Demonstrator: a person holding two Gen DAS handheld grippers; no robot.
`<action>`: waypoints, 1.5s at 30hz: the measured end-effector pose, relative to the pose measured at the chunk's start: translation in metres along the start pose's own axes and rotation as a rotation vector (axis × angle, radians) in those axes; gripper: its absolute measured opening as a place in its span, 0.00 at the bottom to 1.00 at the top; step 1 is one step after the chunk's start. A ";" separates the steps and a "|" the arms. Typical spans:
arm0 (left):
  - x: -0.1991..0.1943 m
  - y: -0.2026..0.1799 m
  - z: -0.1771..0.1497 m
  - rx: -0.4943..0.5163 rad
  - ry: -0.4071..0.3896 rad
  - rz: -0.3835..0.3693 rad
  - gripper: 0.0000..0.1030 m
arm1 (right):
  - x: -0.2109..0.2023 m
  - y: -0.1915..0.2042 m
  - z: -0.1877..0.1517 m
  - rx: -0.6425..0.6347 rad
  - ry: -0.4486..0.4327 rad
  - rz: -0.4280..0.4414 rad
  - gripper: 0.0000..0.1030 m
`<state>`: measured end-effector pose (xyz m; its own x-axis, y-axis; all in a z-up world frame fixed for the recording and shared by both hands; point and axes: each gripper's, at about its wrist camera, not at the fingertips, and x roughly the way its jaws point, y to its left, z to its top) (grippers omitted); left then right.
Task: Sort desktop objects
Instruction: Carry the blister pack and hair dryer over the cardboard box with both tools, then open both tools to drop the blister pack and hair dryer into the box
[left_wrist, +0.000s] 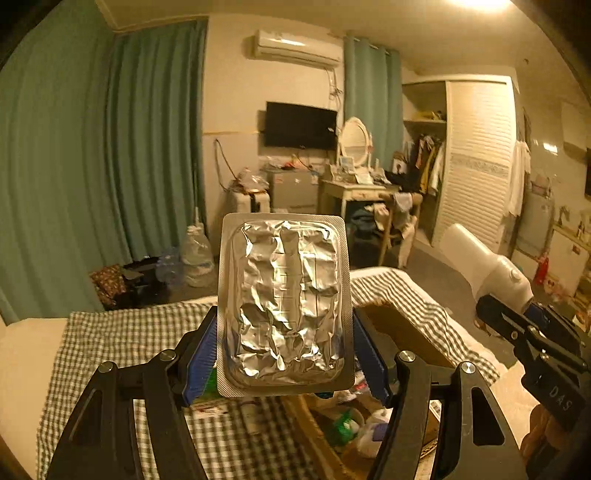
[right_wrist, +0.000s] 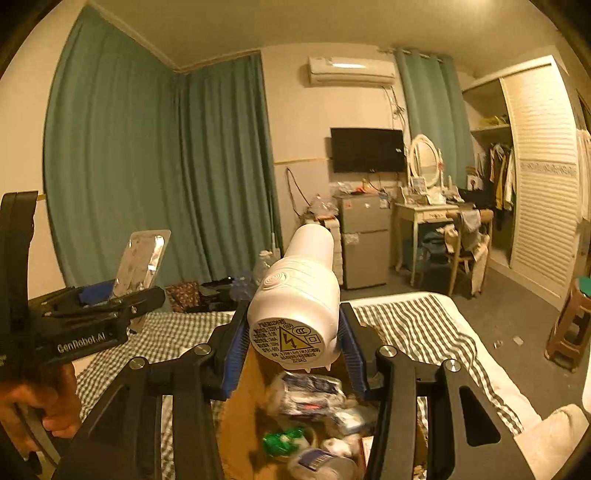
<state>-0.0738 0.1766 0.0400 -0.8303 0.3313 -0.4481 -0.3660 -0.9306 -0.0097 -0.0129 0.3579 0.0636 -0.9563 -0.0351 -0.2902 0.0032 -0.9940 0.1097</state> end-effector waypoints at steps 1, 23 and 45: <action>0.006 -0.005 -0.002 0.006 0.010 -0.008 0.67 | 0.003 -0.004 -0.003 0.007 0.009 -0.003 0.44; 0.131 -0.070 -0.068 0.094 0.327 -0.116 0.67 | 0.082 -0.048 -0.072 0.015 0.374 -0.085 0.44; 0.106 -0.021 -0.043 -0.023 0.350 -0.092 0.86 | 0.061 -0.043 -0.044 0.116 0.234 -0.105 0.74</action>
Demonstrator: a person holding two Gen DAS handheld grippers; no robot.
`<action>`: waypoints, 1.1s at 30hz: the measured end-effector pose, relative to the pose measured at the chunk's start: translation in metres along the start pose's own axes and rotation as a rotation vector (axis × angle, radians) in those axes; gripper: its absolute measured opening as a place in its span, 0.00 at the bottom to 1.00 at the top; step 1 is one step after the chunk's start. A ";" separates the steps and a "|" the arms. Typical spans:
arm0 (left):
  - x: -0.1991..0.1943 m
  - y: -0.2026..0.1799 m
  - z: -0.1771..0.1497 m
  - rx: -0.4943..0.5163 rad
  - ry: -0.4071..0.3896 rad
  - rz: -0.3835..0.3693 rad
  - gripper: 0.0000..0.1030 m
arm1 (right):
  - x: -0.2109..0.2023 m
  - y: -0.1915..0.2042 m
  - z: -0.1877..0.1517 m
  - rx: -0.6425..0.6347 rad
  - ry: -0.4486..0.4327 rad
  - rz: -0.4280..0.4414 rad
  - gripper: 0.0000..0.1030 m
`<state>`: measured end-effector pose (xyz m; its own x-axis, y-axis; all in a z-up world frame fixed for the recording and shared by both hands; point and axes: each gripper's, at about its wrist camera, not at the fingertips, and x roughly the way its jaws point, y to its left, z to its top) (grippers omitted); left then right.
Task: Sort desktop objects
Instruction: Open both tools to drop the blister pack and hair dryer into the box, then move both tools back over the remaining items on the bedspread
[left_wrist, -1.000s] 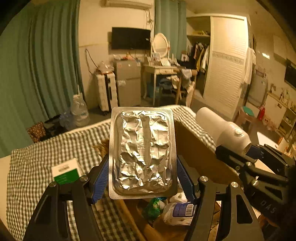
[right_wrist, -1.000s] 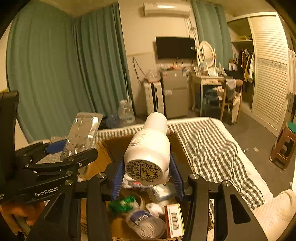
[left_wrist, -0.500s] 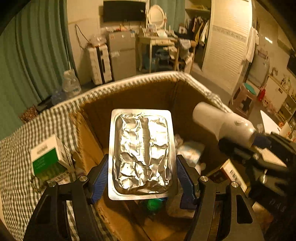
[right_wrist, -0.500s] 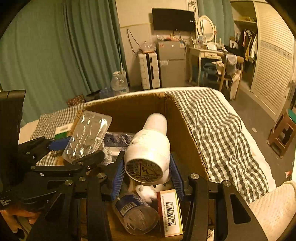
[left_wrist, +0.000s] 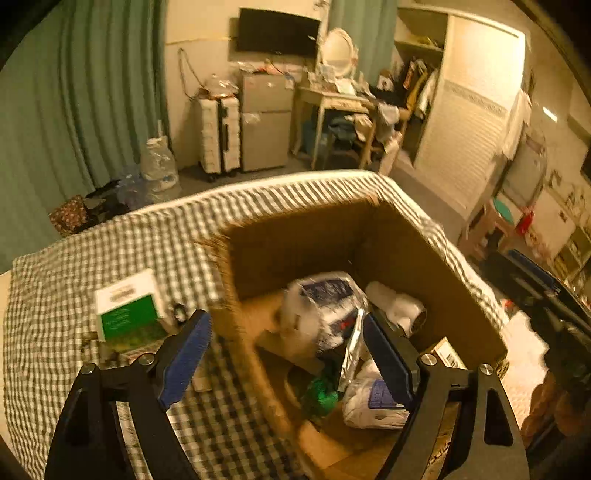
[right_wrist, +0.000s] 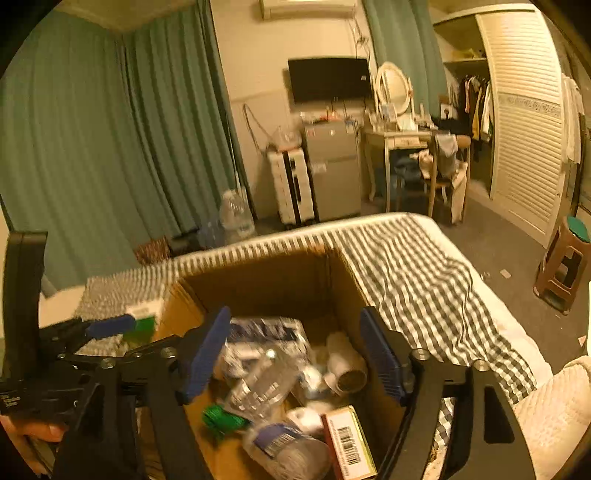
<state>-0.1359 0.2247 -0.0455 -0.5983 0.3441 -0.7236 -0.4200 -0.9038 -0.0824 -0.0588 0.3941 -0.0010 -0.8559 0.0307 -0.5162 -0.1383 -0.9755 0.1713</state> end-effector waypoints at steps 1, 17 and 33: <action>-0.007 0.006 0.001 -0.011 -0.012 0.003 0.87 | -0.008 0.003 0.005 0.008 -0.025 0.003 0.75; -0.117 0.134 0.008 -0.085 -0.217 0.310 1.00 | -0.037 0.096 0.028 -0.059 -0.222 0.097 1.00; -0.064 0.234 -0.046 -0.167 -0.127 0.406 1.00 | 0.043 0.226 0.004 -0.278 -0.121 0.249 1.00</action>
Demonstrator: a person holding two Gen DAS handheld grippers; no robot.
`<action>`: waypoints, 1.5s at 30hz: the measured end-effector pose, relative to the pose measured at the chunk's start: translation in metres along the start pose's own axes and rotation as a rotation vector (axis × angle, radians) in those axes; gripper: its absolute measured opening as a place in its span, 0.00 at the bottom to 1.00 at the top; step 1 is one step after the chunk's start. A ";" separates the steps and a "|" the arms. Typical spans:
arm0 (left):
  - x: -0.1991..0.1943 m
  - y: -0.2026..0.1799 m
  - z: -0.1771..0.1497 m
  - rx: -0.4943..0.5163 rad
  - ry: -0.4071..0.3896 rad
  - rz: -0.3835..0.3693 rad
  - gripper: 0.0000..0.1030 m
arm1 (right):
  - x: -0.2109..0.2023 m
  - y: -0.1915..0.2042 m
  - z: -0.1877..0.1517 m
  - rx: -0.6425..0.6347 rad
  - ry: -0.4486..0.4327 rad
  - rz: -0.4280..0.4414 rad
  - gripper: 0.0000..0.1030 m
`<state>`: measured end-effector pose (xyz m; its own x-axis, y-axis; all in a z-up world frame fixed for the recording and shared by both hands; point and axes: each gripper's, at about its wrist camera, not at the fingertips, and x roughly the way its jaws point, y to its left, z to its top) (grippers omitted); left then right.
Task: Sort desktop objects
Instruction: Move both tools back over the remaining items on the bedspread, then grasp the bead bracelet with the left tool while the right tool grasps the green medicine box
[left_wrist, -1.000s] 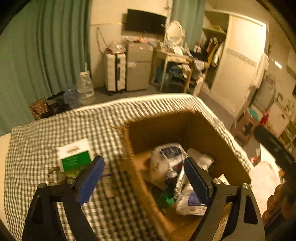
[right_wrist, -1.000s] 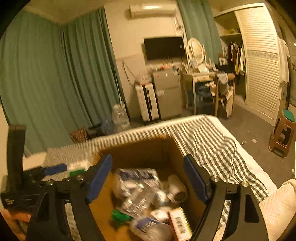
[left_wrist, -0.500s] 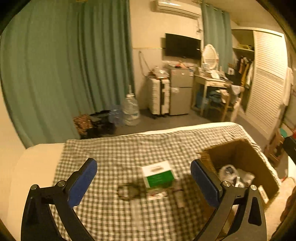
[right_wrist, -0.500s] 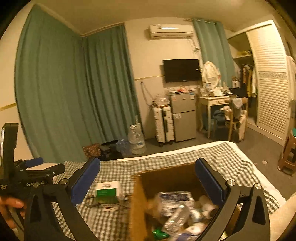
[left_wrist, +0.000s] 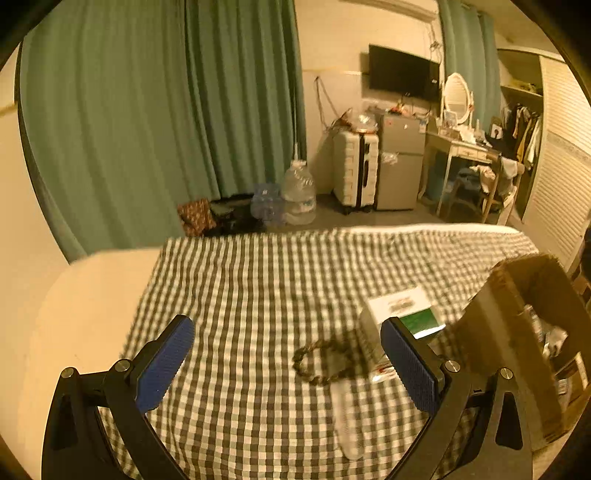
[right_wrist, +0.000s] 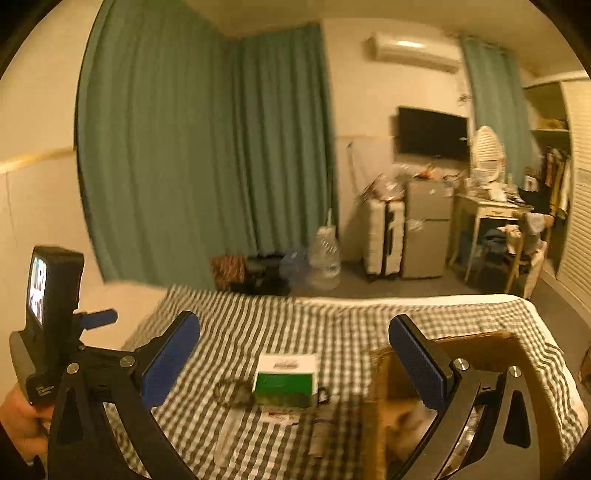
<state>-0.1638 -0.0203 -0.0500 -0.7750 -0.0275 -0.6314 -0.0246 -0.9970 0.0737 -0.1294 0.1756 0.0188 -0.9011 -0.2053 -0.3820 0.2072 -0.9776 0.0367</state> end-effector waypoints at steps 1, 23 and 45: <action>0.010 0.003 -0.006 -0.009 0.019 0.004 1.00 | 0.008 0.004 -0.005 -0.018 0.010 -0.006 1.00; 0.188 0.007 -0.091 -0.043 0.238 -0.026 1.00 | 0.195 0.007 -0.117 -0.067 0.369 -0.072 1.00; 0.142 -0.007 -0.069 -0.012 0.134 -0.126 0.10 | 0.189 0.000 -0.124 0.058 0.341 -0.003 0.89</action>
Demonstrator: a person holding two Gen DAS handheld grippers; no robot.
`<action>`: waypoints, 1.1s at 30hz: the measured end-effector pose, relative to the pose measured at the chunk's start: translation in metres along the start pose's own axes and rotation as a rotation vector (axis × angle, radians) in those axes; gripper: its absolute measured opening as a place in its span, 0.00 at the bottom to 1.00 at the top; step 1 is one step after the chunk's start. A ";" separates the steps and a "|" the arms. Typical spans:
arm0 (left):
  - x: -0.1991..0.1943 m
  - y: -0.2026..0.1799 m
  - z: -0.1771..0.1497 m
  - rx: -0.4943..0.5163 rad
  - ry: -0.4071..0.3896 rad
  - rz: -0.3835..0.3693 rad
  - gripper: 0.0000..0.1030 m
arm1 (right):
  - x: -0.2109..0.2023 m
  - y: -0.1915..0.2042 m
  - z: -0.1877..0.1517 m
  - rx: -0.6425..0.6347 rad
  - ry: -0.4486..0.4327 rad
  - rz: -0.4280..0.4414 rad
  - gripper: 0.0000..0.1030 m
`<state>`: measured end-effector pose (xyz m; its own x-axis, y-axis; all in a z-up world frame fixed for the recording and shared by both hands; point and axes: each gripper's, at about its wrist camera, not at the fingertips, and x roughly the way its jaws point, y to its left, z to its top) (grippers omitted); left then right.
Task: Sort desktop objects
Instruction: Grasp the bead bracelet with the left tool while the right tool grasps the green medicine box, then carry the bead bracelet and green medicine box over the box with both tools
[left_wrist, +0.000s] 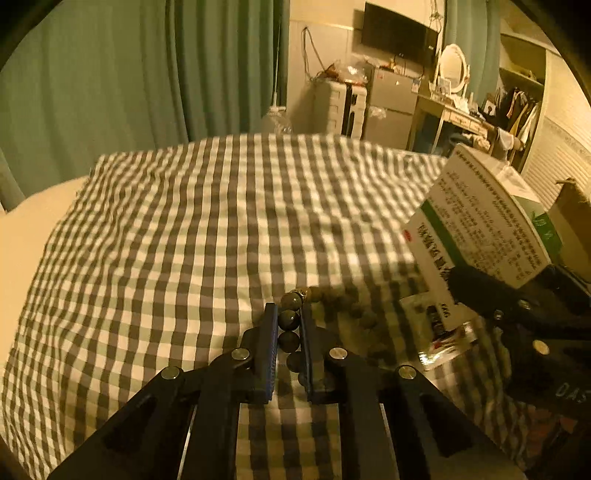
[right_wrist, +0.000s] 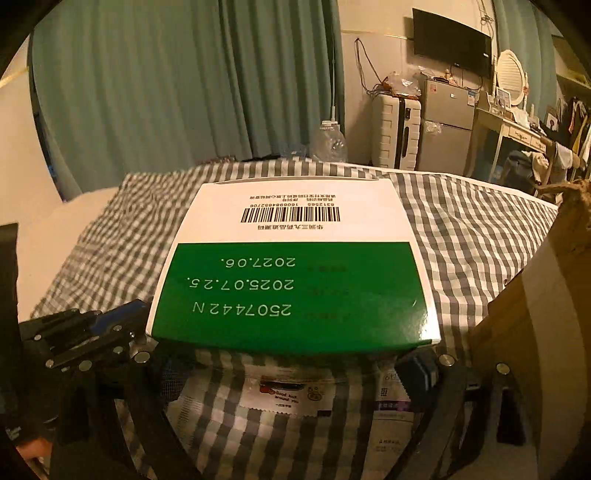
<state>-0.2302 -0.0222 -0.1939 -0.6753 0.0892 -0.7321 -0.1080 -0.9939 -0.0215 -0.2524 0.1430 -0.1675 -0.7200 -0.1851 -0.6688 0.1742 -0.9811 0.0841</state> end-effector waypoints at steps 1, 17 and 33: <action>-0.005 -0.001 0.000 0.005 -0.012 0.002 0.10 | -0.003 0.002 0.001 -0.001 -0.008 0.003 0.89; -0.085 -0.019 0.006 0.031 -0.118 0.032 0.10 | -0.091 0.029 0.028 -0.062 -0.179 0.013 0.90; -0.204 -0.026 0.009 -0.006 -0.257 0.083 0.10 | -0.209 0.013 0.024 -0.061 -0.308 0.015 0.90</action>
<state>-0.0967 -0.0138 -0.0377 -0.8449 0.0200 -0.5345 -0.0406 -0.9988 0.0269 -0.1159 0.1678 -0.0083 -0.8850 -0.2171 -0.4119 0.2198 -0.9747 0.0416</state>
